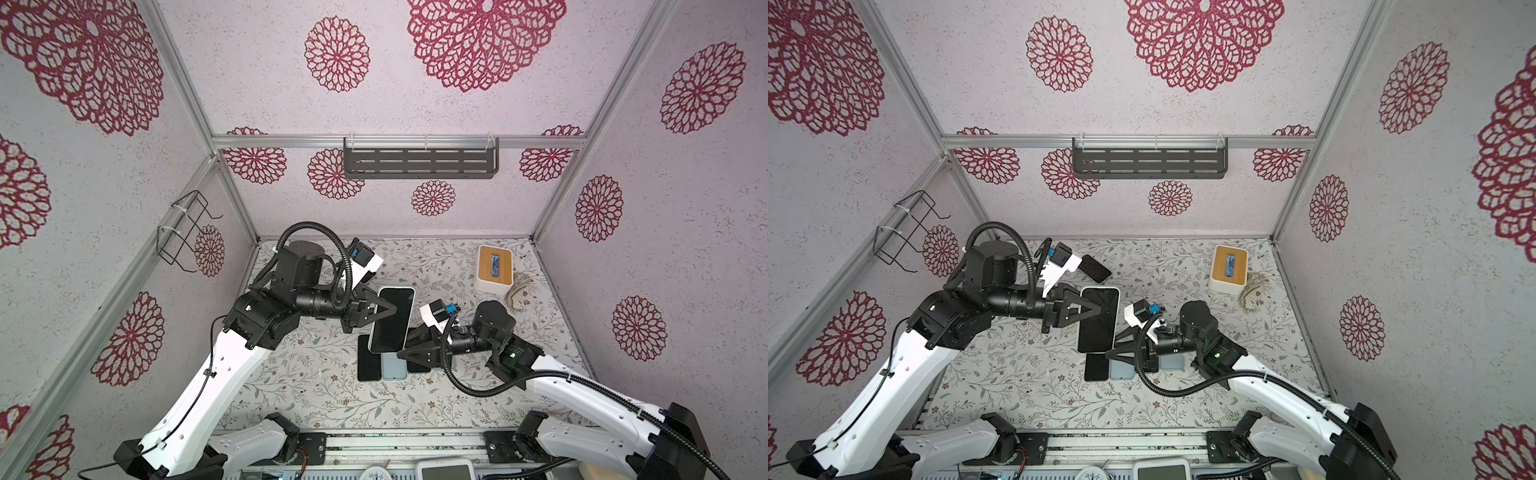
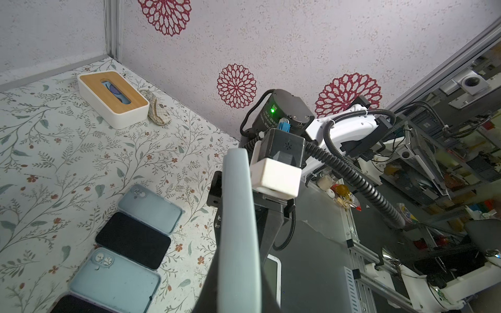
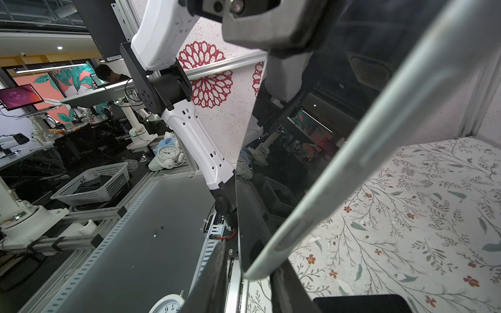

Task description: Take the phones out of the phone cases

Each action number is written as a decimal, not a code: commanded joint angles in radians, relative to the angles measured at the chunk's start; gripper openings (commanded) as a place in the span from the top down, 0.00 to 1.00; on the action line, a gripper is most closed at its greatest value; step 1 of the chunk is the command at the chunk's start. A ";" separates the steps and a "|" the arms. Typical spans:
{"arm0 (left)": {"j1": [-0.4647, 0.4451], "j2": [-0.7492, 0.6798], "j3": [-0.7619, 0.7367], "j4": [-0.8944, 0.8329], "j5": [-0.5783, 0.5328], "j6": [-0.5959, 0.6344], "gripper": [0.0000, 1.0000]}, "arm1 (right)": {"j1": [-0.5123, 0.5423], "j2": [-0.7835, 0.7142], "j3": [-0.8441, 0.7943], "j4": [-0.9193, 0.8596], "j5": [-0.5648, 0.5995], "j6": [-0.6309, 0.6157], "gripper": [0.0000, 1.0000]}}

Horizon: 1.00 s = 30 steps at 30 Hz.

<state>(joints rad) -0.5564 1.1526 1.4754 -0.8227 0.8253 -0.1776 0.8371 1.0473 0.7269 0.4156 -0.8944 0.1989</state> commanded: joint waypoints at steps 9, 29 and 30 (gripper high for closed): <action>0.005 -0.002 -0.004 0.071 0.007 -0.003 1.00 | 0.008 -0.007 -0.018 0.071 -0.029 -0.021 0.84; 0.032 0.077 -0.126 0.291 -0.014 -0.262 1.00 | 0.007 -0.027 -0.050 0.190 0.041 -0.098 0.90; 0.032 0.082 -0.134 0.303 -0.014 -0.279 1.00 | 0.008 -0.027 -0.046 0.192 0.041 -0.102 0.90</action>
<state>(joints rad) -0.5365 1.1969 1.3590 -0.6624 0.8677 -0.3092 0.8227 1.0454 0.6518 0.4488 -0.8547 0.2111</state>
